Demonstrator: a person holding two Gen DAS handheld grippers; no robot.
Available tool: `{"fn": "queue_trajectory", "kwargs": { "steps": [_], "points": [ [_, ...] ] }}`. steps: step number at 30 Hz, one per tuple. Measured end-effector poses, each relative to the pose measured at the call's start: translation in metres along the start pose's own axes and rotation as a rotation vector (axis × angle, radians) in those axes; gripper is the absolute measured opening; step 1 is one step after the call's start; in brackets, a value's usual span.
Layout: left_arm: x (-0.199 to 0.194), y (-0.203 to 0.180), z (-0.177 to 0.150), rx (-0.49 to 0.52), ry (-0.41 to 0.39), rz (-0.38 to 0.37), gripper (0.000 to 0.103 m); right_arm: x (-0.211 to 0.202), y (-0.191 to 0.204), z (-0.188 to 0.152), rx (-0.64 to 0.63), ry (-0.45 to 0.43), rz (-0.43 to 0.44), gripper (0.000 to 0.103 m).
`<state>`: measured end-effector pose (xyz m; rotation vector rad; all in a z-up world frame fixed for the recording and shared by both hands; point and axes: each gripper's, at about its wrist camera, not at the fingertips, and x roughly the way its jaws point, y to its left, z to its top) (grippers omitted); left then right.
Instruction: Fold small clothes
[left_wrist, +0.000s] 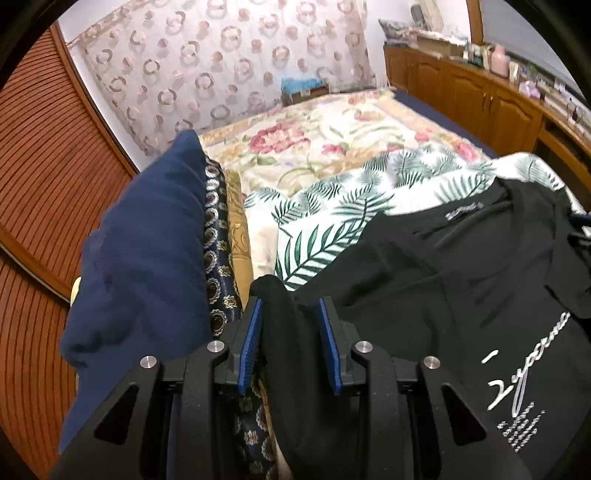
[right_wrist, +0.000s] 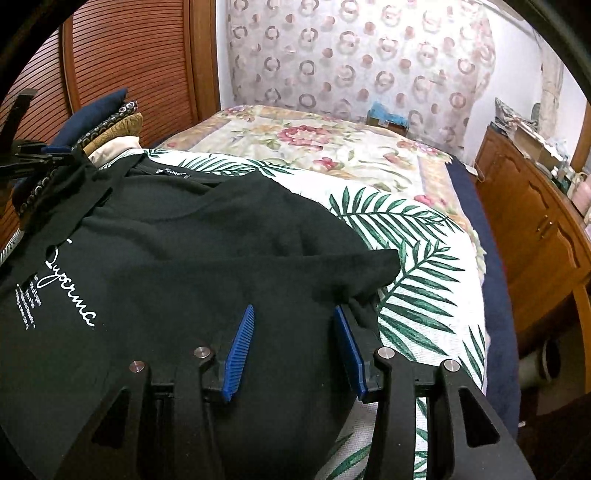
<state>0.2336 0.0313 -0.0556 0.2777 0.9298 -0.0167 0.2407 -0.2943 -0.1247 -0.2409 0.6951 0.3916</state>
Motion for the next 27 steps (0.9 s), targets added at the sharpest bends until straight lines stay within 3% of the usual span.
{"fn": "queue_trajectory", "kwargs": {
  "steps": [2, 4, 12, 27],
  "points": [
    [0.005, 0.000, 0.000, 0.009, 0.016, 0.000, 0.030, -0.001, -0.004, -0.001, 0.002, -0.001, 0.004, 0.048],
    [0.005, 0.000, -0.001, 0.021, 0.022, 0.003, 0.005, 0.000, -0.004, -0.002, 0.002, -0.001, 0.006, 0.048],
    [-0.037, 0.038, 0.003, -0.062, -0.118, 0.010, 0.004, 0.000, -0.004, -0.002, 0.001, -0.001, 0.004, 0.048],
    [-0.053, 0.049, -0.013, -0.124, -0.213, -0.093, 0.004, 0.000, -0.042, 0.009, 0.090, 0.032, -0.027, 0.048]
  ]
}}
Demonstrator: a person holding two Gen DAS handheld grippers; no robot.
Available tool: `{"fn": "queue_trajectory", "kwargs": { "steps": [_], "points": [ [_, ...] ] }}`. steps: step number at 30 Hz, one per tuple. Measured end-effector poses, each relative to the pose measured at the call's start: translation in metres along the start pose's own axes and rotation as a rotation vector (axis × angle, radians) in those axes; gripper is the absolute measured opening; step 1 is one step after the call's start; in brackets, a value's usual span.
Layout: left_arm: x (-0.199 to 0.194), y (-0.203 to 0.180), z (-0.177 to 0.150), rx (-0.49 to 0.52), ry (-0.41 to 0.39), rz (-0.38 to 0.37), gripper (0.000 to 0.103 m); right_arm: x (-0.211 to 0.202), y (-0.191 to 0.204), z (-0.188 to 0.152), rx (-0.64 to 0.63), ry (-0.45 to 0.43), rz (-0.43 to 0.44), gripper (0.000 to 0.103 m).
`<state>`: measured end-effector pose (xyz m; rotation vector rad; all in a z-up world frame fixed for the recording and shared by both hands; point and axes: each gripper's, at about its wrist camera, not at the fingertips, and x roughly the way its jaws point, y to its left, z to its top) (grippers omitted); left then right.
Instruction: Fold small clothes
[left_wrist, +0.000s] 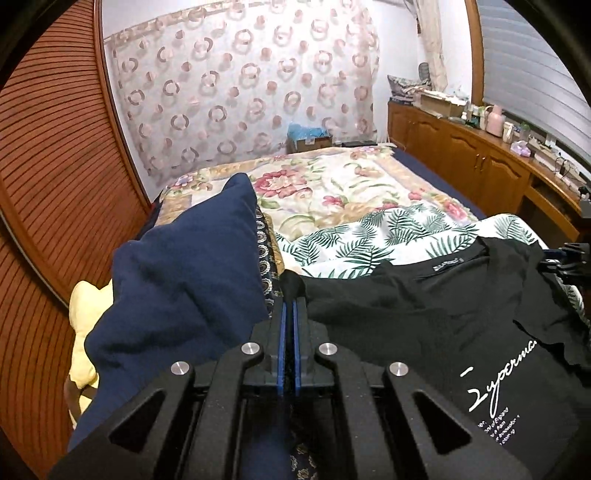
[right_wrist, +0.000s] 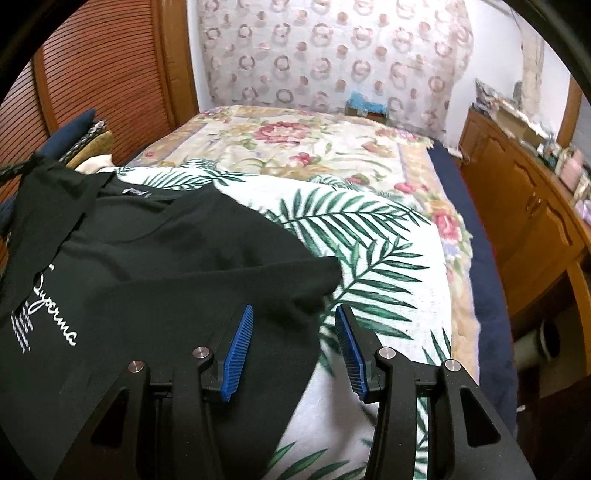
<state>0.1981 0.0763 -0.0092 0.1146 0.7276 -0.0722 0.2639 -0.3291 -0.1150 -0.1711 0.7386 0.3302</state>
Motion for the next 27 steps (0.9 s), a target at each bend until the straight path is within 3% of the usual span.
{"fn": "queue_trajectory", "kwargs": {
  "steps": [9, 11, 12, 13, 21, 27],
  "points": [
    [-0.009, -0.005, -0.009, 0.005, -0.020, -0.031, 0.004, 0.021, 0.007, 0.020, 0.005, 0.030, 0.038, 0.048],
    [-0.013, -0.006, -0.013, 0.002, -0.025, -0.041, 0.004, 0.023, 0.008, 0.021, -0.018, 0.028, 0.052, 0.031],
    [-0.016, -0.007, -0.014, 0.003, -0.031, -0.046, 0.004, 0.022, 0.008, 0.022, -0.025, 0.028, 0.060, 0.013],
    [-0.019, -0.008, -0.015, 0.002, -0.039, -0.053, 0.004, 0.020, 0.009, 0.023, -0.022, 0.027, 0.074, 0.010],
    [-0.064, -0.020, -0.029, 0.010, -0.116, -0.095, 0.004, -0.058, 0.024, 0.017, -0.035, -0.157, 0.102, 0.006],
    [-0.099, -0.025, -0.050, 0.005, -0.161, -0.109, 0.004, -0.124, 0.038, -0.008, -0.053, -0.276, 0.109, 0.006]
  ]
}}
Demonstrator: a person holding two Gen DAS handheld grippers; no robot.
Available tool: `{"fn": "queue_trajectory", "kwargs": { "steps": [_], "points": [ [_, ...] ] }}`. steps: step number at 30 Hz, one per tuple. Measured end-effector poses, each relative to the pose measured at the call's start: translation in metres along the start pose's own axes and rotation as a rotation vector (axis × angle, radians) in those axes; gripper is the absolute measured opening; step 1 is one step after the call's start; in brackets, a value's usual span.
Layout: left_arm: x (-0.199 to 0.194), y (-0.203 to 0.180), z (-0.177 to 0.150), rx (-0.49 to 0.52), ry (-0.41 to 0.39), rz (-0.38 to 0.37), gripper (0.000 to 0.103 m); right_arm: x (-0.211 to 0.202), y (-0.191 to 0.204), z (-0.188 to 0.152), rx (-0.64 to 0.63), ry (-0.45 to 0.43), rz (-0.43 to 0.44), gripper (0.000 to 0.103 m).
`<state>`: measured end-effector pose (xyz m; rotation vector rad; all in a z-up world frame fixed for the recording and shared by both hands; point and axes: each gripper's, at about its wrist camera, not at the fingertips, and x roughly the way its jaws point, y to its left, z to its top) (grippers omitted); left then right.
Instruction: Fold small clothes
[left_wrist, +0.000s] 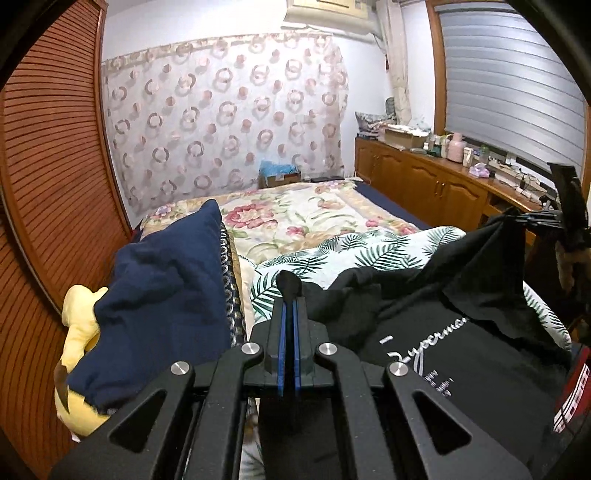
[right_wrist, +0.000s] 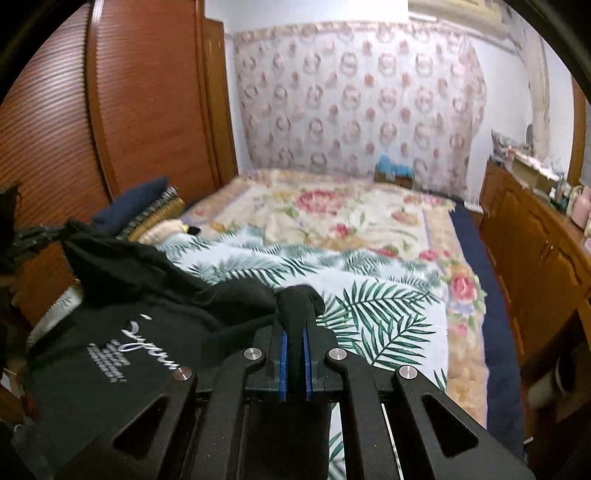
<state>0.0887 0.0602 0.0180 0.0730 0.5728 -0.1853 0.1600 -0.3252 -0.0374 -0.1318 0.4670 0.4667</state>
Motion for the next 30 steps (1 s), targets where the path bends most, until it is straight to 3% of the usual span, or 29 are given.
{"fn": "queue_trajectory", "kwargs": {
  "steps": [4, 12, 21, 26, 30],
  "points": [
    [-0.022, -0.001, -0.016, -0.013, -0.014, 0.021, 0.004, -0.040, 0.019, -0.022, -0.017, -0.028, 0.009, 0.006],
    [-0.057, 0.001, -0.050, -0.075, -0.026, 0.009, 0.004, -0.088, 0.036, -0.063, -0.021, 0.000, 0.021, 0.006],
    [-0.100, 0.000, -0.078, -0.061, 0.001, 0.035, 0.004, -0.141, 0.039, -0.080, 0.018, 0.049, 0.016, 0.006],
    [-0.106, -0.007, -0.091, -0.065, 0.035, 0.028, 0.004, -0.163, 0.044, -0.084, 0.042, 0.062, 0.021, 0.006],
    [-0.091, -0.011, -0.106, -0.062, 0.091, 0.040, 0.004, -0.156, 0.050, -0.102, 0.064, 0.127, 0.029, 0.006]
  ]
}}
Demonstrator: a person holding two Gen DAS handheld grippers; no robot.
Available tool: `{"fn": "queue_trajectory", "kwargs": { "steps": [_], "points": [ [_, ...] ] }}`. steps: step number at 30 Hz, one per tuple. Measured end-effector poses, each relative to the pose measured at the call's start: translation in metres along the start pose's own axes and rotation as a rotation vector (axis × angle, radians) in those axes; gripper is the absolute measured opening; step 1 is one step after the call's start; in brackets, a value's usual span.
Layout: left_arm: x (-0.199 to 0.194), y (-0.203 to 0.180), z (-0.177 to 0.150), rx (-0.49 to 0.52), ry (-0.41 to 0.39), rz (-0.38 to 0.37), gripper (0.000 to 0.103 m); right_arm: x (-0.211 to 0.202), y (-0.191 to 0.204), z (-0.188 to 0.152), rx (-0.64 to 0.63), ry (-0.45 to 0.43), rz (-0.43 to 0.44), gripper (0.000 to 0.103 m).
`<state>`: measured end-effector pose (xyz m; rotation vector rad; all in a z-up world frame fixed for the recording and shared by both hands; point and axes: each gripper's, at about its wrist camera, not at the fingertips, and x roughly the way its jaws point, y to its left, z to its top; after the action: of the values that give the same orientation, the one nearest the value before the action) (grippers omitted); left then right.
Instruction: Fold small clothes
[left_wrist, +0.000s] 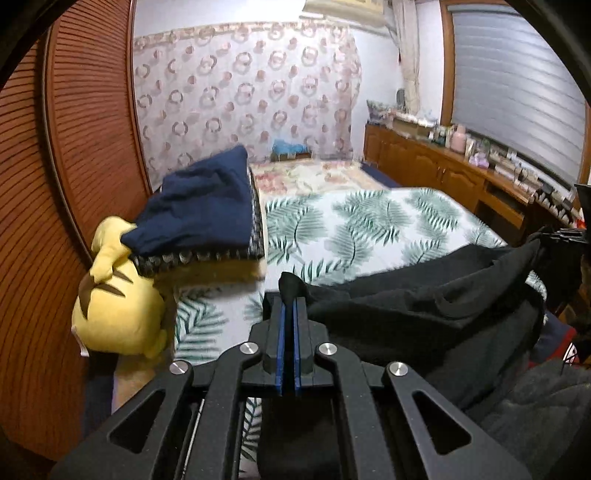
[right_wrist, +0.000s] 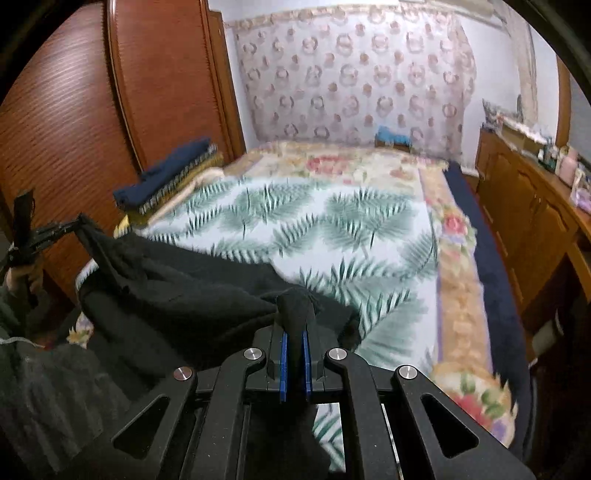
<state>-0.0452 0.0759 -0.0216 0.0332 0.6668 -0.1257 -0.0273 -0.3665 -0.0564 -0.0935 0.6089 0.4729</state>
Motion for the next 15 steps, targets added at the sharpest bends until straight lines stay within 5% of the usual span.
{"fn": "queue_trajectory", "kwargs": {
  "steps": [6, 13, 15],
  "points": [
    [0.023, 0.005, -0.016, -0.038, 0.071, -0.013, 0.006, 0.026, -0.004, -0.014, 0.028, 0.091, -0.013, 0.006],
    [0.017, 0.013, -0.012, -0.050, 0.053, -0.022, 0.046, 0.016, 0.000, 0.004, -0.003, 0.075, -0.039, 0.012],
    [0.018, 0.015, -0.007, -0.041, 0.052, -0.021, 0.046, 0.010, 0.002, 0.008, -0.016, 0.054, -0.044, 0.016]
  ]
}}
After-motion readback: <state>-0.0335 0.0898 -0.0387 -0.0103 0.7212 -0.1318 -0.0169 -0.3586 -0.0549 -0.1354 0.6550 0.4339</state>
